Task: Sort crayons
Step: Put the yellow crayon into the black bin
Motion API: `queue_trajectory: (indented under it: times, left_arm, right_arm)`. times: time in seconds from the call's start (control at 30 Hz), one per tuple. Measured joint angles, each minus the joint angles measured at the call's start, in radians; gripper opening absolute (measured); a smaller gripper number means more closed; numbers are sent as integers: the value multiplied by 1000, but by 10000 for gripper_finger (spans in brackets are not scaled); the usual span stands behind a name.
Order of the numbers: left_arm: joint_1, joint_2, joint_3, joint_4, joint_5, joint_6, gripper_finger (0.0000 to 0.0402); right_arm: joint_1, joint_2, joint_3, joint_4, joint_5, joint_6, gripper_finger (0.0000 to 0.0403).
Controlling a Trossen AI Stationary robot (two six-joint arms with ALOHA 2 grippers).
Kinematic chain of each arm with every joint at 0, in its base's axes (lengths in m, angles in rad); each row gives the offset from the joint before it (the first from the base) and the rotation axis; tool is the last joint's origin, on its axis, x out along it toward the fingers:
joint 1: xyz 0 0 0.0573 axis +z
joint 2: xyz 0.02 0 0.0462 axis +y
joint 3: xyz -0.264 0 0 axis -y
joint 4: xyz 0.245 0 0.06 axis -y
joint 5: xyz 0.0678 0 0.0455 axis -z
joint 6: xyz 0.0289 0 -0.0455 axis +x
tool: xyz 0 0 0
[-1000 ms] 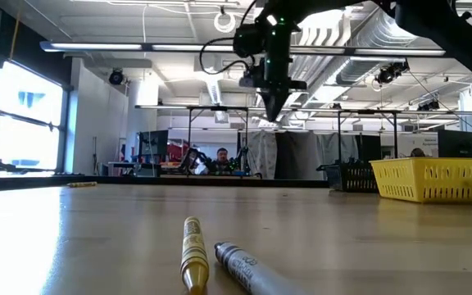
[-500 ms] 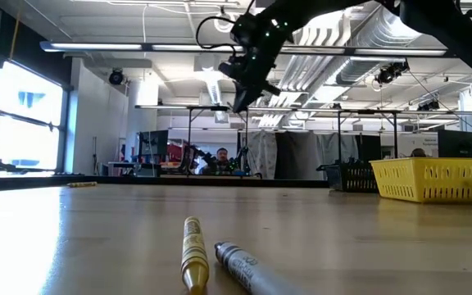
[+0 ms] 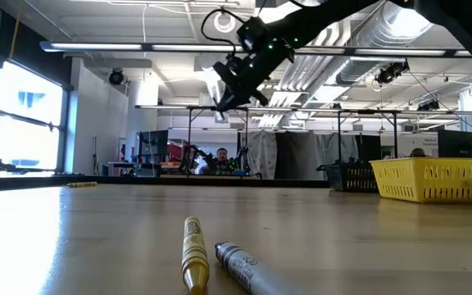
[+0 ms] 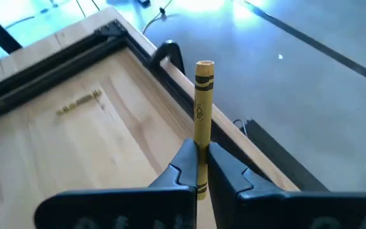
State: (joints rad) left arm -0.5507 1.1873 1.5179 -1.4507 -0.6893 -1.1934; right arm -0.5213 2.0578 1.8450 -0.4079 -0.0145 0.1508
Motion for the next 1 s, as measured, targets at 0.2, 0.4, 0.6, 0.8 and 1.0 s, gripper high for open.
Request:
queue_trajectory:
  times: [0.2, 0.4, 0.6, 0.8, 1.0]
  left_arm:
    - [0, -8, 0, -49, 0, 0, 70]
    - [2, -26, 0, -78, -73, 47, 70]
    - [34, -65, 0, -79, -229, 91, 70]
    - [111, -123, 0, -70, -292, 171, 70]
    - [191, -171, 0, -62, -312, 191, 70]
  right_arm:
    - [-9, -135, -245, 126, -15, 7, 3]
    - [-24, -350, -515, 163, 24, 29, 8]
    - [-30, -587, -768, 219, 92, 105, 13]
    - [-31, -764, -952, 211, 131, 187, 14]
    - [-40, -863, -1030, 36, 214, 216, 15]
